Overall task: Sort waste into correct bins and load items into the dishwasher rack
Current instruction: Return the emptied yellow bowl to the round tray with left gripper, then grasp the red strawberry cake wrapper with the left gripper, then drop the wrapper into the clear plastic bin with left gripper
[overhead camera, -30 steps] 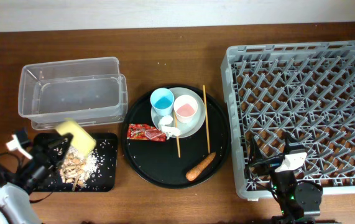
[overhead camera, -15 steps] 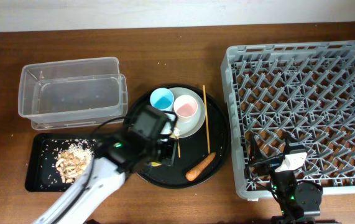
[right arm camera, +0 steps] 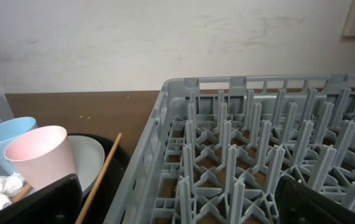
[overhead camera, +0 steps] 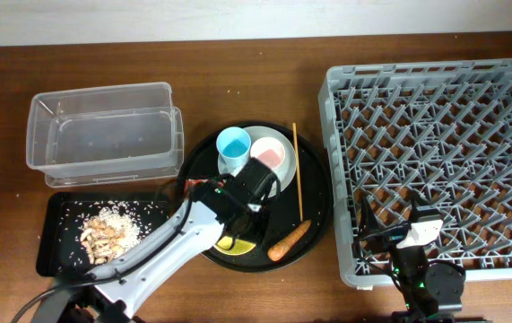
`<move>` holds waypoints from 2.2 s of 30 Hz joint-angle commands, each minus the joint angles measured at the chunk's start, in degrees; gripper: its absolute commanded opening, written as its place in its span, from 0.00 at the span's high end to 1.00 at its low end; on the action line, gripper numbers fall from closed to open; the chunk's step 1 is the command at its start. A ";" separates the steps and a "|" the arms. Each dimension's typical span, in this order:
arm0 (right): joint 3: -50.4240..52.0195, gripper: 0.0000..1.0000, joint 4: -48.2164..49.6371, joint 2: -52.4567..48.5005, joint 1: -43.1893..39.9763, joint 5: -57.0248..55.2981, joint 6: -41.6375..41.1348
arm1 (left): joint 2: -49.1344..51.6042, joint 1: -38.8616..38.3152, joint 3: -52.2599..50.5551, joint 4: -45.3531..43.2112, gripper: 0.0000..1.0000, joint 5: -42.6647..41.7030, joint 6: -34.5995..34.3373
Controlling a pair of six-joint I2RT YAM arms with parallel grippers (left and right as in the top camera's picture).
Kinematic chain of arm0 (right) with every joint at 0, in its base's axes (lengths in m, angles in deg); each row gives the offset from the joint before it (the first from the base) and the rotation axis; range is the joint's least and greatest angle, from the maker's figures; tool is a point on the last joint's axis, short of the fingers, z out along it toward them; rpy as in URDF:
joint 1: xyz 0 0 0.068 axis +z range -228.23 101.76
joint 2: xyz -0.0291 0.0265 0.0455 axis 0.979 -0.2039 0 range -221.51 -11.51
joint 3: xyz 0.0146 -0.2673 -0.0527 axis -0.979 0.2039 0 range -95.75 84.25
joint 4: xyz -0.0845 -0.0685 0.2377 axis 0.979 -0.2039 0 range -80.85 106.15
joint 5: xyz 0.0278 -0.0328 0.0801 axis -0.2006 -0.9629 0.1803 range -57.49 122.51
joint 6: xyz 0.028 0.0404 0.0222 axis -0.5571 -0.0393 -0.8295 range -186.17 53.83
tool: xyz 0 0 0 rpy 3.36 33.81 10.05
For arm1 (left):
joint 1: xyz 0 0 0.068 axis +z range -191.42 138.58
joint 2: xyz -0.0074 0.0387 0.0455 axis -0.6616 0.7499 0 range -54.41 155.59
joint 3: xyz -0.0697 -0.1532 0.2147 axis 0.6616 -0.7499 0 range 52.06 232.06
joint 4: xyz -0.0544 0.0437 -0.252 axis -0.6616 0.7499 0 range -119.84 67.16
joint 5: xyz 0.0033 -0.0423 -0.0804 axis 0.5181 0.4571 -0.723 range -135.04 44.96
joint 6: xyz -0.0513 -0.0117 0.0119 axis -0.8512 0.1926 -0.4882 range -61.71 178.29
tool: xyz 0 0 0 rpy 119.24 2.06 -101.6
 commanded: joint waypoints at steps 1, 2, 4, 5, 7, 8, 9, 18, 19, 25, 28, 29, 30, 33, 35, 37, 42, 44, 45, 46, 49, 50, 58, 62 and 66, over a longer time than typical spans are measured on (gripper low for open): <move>0.31 0.02 -0.28 0.33 0.37 -0.04 -0.09 | -2.69 0.00 8.57 4.83 0.55 8.00 1.27; 0.31 0.02 -0.28 0.33 0.37 -0.07 -0.09 | -2.89 0.33 10.97 7.08 0.53 12.92 1.27; 0.31 0.02 -0.28 0.33 0.37 -0.07 -0.09 | -2.89 2.58 12.07 8.09 0.49 18.88 1.29; 0.31 0.02 -0.28 0.33 0.37 -0.07 -0.07 | -2.86 4.74 12.07 8.24 0.50 18.99 1.29; 0.31 0.02 -0.28 0.33 0.37 -0.07 -0.09 | -2.86 8.00 12.07 8.39 0.57 18.95 1.27; 0.31 0.02 -0.28 0.33 0.37 -0.07 -0.09 | -2.86 9.77 12.02 8.87 0.57 18.97 1.25; 0.31 0.02 -0.28 0.33 0.37 -0.07 -0.09 | -2.86 11.87 11.78 9.27 0.56 18.95 1.05; 0.31 0.02 -0.28 0.33 0.37 -0.04 -0.09 | -2.36 17.53 -3.89 -7.98 0.43 15.93 -26.25; 0.31 0.02 -0.28 0.33 0.37 -0.07 -0.09 | -2.36 17.53 -5.95 -10.29 0.42 15.93 -30.05; 0.31 0.02 -0.28 0.33 0.37 -0.07 -0.09 | -2.16 17.53 -14.03 -22.38 0.42 12.96 -38.84; 0.31 0.02 -0.28 0.33 0.37 -0.07 -0.09 | -2.10 17.53 -14.67 -24.83 0.42 13.14 -42.69; 0.31 0.02 -0.28 0.33 0.37 -0.07 -0.07 | -2.10 17.53 -14.67 -25.57 0.42 13.14 -42.71; 0.31 0.02 -0.28 0.33 0.37 -0.07 -0.09 | -2.01 17.53 -14.67 -25.57 0.42 13.16 -43.08; 0.31 0.02 -0.28 0.33 0.37 -0.07 -0.07 | 1.03 17.51 -14.67 -27.10 0.42 13.11 -43.06; 0.31 0.02 -0.28 0.33 0.37 -0.07 -0.09 | 3.89 17.51 -14.67 -27.98 0.42 13.14 -43.06; 0.31 0.02 -0.28 0.33 0.37 -0.07 -0.09 | 5.22 17.51 -14.67 -28.85 0.61 13.16 -43.04; 0.31 0.02 -0.28 0.33 0.37 -0.07 -0.09 | 4.83 17.53 -14.62 -29.05 1.00 14.23 -42.34; 0.31 0.02 -0.28 0.33 0.37 -0.07 -0.07 | -0.72 17.53 -13.97 -29.00 0.99 14.58 -37.53; 0.31 0.02 -0.28 0.33 0.37 -0.07 -0.07 | -4.44 17.53 -13.79 -28.98 1.00 15.43 -35.21; 0.31 0.02 -0.28 0.33 0.37 -0.07 -0.09 | -10.62 17.59 -13.77 -29.03 0.99 16.87 -31.80; 0.31 0.02 -0.28 0.33 0.37 -0.04 -0.07 | -24.20 24.46 -13.77 -29.68 1.00 16.79 -27.63; 0.31 0.02 -0.28 0.33 0.37 -0.07 -0.07 | -25.99 28.09 -13.77 -30.99 1.00 16.79 -26.12; 0.31 0.02 -0.28 0.33 0.37 -0.04 -0.07 | 1.97 49.79 -13.77 -60.87 0.66 16.57 -18.99; 0.31 0.02 -0.28 0.33 0.37 -0.07 -0.09 | -0.79 50.25 -11.72 -63.10 0.37 9.64 -6.71; 0.31 0.02 -0.28 0.33 0.37 -0.07 -0.09 | -8.52 49.88 1.90 -37.92 0.37 -19.10 -4.98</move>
